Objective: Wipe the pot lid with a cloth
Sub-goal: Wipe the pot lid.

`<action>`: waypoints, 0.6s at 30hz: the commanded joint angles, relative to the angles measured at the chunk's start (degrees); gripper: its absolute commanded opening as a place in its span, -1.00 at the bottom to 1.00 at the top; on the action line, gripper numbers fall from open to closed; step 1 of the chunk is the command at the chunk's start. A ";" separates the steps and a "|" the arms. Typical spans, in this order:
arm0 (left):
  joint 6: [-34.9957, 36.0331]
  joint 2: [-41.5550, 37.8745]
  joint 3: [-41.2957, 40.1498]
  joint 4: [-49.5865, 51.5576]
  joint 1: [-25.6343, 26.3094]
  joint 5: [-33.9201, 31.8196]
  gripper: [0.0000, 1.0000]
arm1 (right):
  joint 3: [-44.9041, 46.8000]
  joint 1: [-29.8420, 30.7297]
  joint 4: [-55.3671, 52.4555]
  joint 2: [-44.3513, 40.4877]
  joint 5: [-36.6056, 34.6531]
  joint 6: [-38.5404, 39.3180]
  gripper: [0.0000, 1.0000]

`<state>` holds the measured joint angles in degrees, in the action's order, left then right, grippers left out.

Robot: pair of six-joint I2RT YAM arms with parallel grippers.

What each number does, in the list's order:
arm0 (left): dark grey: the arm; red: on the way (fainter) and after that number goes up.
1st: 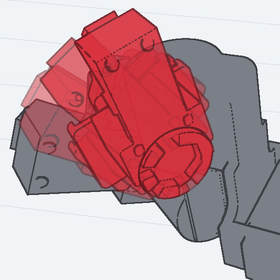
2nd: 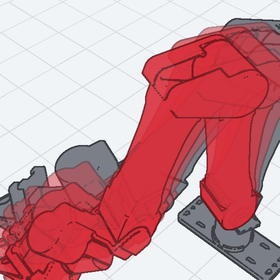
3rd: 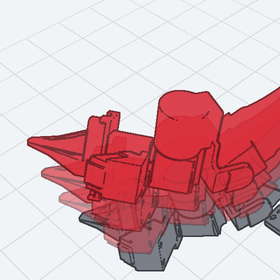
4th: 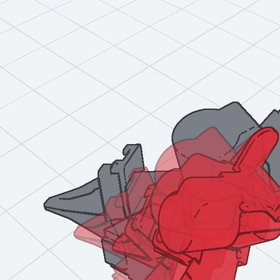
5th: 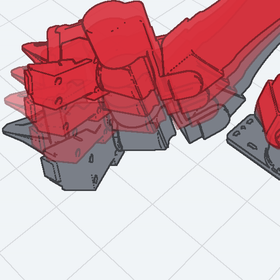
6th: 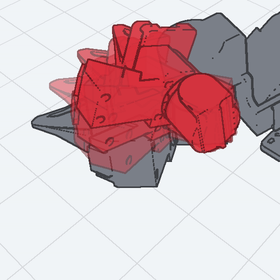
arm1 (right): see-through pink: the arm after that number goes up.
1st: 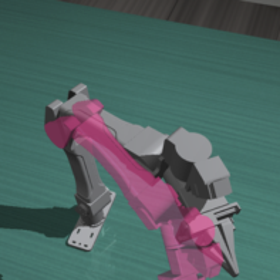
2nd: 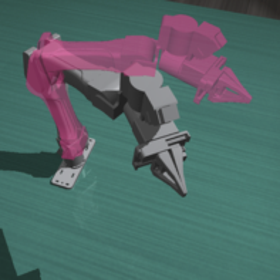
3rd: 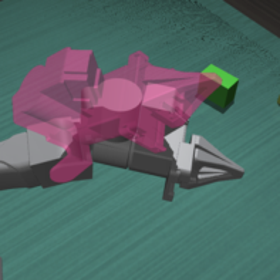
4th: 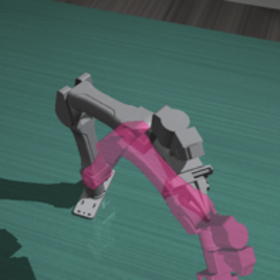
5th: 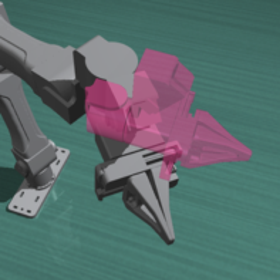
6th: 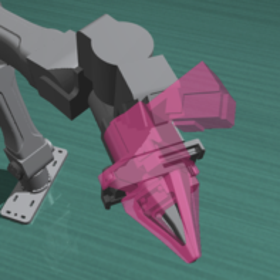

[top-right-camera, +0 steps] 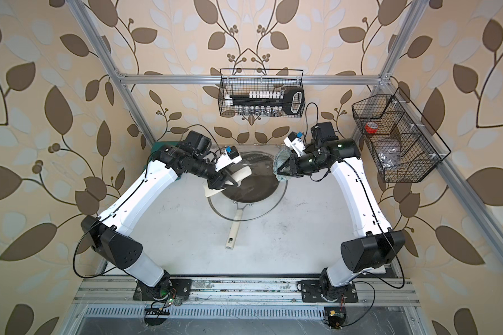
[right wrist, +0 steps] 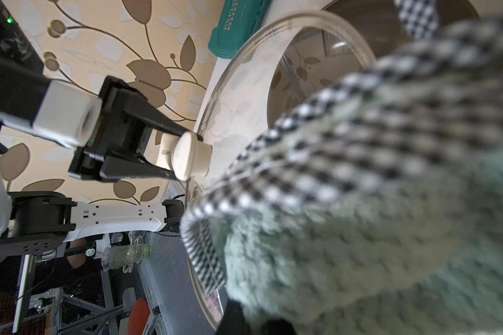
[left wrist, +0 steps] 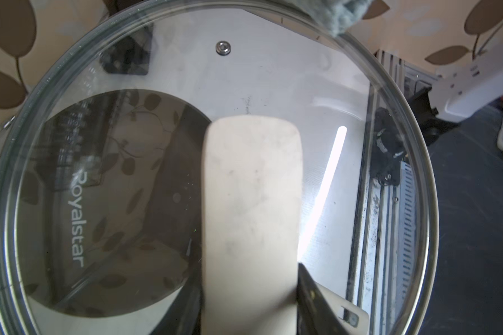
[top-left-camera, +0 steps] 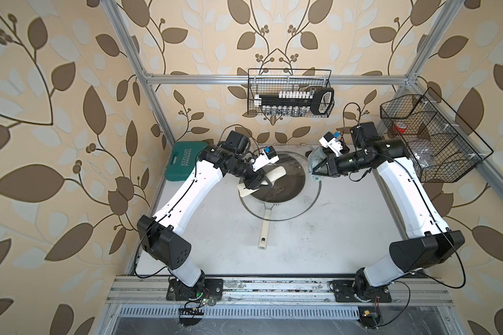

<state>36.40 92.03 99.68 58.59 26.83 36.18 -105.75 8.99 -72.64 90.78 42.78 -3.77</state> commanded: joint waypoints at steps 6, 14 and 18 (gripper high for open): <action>22.86 -3.14 6.37 -1.33 8.15 1.35 -1.00 | -4.69 2.46 -5.35 2.96 -3.02 2.80 -1.00; 29.86 -5.75 0.54 -9.37 14.36 -5.91 -1.00 | -4.08 5.68 -5.72 4.20 -3.98 2.67 -1.00; 30.39 -5.13 1.09 -10.60 15.25 -7.81 -1.00 | -3.05 7.66 -4.60 4.13 -3.68 1.72 -1.00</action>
<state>64.03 91.98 98.04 59.07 42.17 26.46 -109.10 15.49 -77.12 94.45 39.16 -1.91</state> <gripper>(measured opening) 0.425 0.048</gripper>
